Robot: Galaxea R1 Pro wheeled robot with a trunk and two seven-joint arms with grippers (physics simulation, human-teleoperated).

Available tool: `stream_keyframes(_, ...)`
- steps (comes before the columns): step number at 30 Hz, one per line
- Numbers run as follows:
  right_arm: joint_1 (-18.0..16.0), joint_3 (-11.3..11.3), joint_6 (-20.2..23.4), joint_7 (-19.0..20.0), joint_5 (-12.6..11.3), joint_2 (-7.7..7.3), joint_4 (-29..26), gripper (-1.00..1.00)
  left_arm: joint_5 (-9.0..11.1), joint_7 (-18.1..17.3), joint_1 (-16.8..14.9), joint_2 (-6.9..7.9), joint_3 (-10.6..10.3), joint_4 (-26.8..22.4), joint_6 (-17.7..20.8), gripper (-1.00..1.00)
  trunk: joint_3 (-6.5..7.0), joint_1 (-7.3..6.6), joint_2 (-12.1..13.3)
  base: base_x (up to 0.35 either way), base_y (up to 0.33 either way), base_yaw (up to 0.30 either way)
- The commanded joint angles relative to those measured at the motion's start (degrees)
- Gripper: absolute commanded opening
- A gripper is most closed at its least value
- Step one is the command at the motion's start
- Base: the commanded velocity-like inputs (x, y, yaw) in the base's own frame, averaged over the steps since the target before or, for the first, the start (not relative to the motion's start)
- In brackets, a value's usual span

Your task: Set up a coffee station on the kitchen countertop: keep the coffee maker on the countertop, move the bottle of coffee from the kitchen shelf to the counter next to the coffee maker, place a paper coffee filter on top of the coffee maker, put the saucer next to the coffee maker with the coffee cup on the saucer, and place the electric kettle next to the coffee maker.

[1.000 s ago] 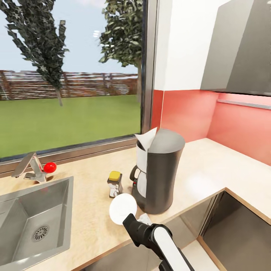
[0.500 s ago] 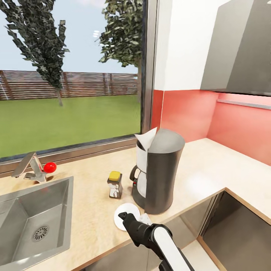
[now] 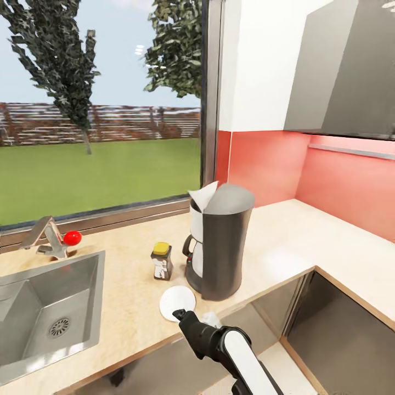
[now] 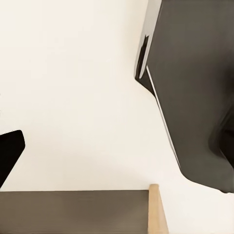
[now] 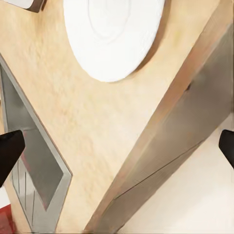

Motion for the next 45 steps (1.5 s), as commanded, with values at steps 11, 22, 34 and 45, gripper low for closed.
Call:
stream_keyframes(11, -0.1, 0.0, 0.2, -0.3, -0.2, -0.02, 0.0, 1.00, 0.6, 1.2, -0.1, -0.06, -0.4, 0.0, 0.0, 1.00, -0.13, 0.01, -0.1, -0.272, -0.194, 0.000)
stream_keyframes(22, -0.1, 0.5, 0.1, -0.4, -0.1, 0.02, 1.8, 1.00, 0.5, 1.2, -0.1, -0.06, -0.9, -0.7, -0.1, 1.00, -0.13, 0.01, -0.1, -0.194, -0.021, 0.000)
stream_keyframes(34, -0.1, 0.6, -0.1, 4.5, 16.4, -0.52, 34.5, 1.00, 0.4, 1.0, -0.4, 0.16, -0.9, -1.0, -5.0, 1.00, -0.13, 0.01, -0.1, -0.007, 0.000, 0.000)
stream_keyframes(45, -0.1, 0.7, -23.1, 26.3, 53.7, -8.40, 60.9, 1.00, -2.9, 1.1, -0.5, -0.24, -0.3, -2.5, -9.7, 1.00, -0.13, 0.01, -0.1, 0.000, 0.000, 0.000)
